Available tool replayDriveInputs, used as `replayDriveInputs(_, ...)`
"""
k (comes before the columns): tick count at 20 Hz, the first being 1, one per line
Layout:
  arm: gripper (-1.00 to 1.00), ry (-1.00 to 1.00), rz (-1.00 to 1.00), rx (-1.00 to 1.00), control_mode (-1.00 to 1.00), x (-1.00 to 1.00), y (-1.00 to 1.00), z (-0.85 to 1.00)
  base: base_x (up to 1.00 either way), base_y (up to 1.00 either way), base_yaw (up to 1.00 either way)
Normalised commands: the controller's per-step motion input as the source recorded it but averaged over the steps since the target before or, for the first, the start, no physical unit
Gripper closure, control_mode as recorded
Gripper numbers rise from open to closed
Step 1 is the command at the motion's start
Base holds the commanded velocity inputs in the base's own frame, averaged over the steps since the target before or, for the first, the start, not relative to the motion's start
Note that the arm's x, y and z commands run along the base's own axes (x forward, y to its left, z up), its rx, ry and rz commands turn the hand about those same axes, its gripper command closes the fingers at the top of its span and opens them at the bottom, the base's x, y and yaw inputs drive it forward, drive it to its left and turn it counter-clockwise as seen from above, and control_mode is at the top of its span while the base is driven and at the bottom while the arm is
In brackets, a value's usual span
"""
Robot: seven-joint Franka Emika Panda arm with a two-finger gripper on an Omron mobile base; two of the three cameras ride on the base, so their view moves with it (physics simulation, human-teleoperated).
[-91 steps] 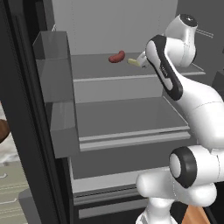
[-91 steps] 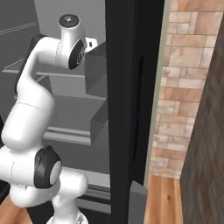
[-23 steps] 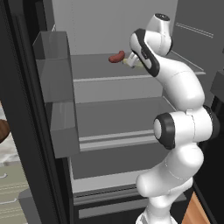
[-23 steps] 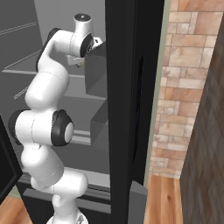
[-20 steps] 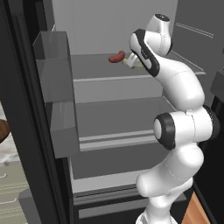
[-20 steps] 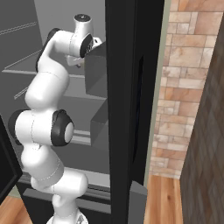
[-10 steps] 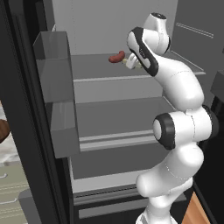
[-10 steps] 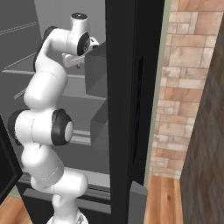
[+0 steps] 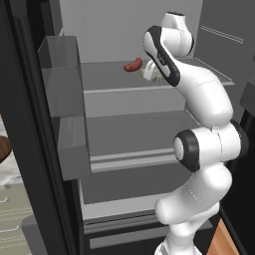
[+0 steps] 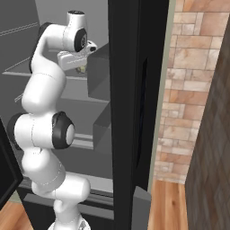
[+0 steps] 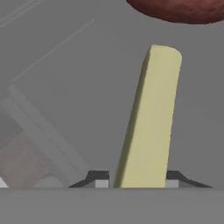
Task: Pick the egg and butter from the fridge and place them by the bowl for mixing.
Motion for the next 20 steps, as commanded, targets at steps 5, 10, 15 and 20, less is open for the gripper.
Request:
replayDriveInputs(5, 1.0, 0.03, 0.0, 0.0, -1.0, -0.89, 0.0, -0.52, 0.0, 0.0, 0.0)
replayDriveInputs(10, 1.0, -0.05, 0.0, 0.0, -1.0, -0.9, 0.0, -0.46, 0.0, 0.0, 0.0)
replayDriveInputs(15, 1.0, 0.0, 0.0, 0.01, -1.0, -0.81, -0.06, -0.09, 0.0, 0.0, 0.0)
replayDriveInputs(20, 1.0, 0.0, -0.04, 0.0, -1.0, -0.83, -0.17, 0.0, 0.0, 0.0, 0.0)
